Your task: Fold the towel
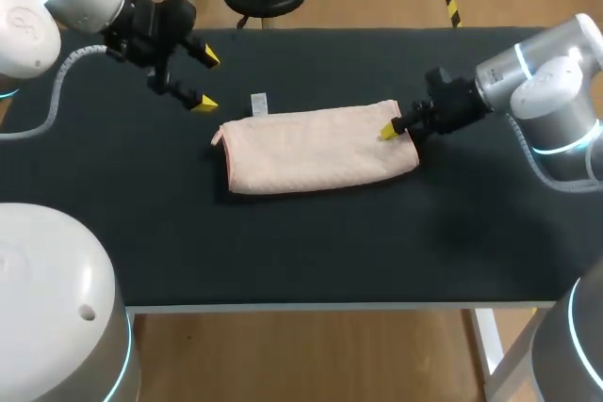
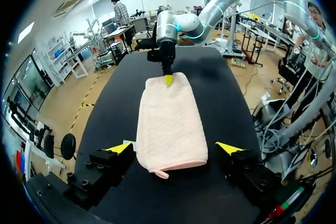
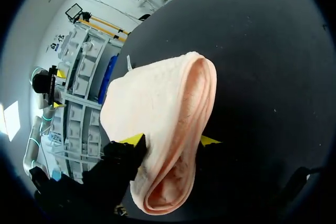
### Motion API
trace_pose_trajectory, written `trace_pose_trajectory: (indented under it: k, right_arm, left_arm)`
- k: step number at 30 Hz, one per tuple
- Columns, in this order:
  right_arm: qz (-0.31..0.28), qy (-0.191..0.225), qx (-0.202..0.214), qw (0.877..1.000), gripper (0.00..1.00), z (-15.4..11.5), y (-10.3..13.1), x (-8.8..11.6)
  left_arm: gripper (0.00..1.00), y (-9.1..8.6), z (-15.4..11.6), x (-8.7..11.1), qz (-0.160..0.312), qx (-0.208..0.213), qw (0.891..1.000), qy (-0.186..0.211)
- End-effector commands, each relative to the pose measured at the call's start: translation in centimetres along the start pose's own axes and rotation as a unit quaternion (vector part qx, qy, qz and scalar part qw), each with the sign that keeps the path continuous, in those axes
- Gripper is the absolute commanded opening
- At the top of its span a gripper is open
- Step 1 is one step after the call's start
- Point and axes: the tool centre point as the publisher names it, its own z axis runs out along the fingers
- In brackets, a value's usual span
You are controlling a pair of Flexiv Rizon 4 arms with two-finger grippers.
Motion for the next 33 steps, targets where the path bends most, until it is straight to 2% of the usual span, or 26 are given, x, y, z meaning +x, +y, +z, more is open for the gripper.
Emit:
trace_pose_trajectory:
  k: [1,6,10,19,25,33]
  right_arm:
    - [0.002,-0.008,-0.003,1.000,0.00,0.2,0.0,0.6]
    - [0.000,-0.032,-0.004,0.999,0.00,-0.1,0.4,1.7]
    - [-0.006,-0.054,-0.006,0.999,0.00,-0.7,1.2,3.5]
    - [-0.034,-0.074,-0.008,0.997,0.00,0.4,3.8,9.8]
    - [-0.056,-0.081,0.007,0.995,0.00,4.1,5.1,14.5]
    - [-0.074,-0.066,0.043,0.994,0.00,12.2,5.3,20.1]
  left_arm:
    - [1.00,0.1,0.1,0.0,0.001,0.001,1.000,-0.001]
    - [1.00,0.1,0.1,0.0,0.001,0.001,1.000,-0.001]
    - [1.00,0.1,0.1,0.0,0.001,0.001,1.000,-0.001]
    - [1.00,0.1,0.1,0.0,0.001,0.001,1.000,-0.001]
    - [1.00,0.1,0.1,0.0,0.001,0.001,1.000,-0.001]
    - [1.00,0.1,0.1,0.0,0.001,0.001,1.000,-0.001]
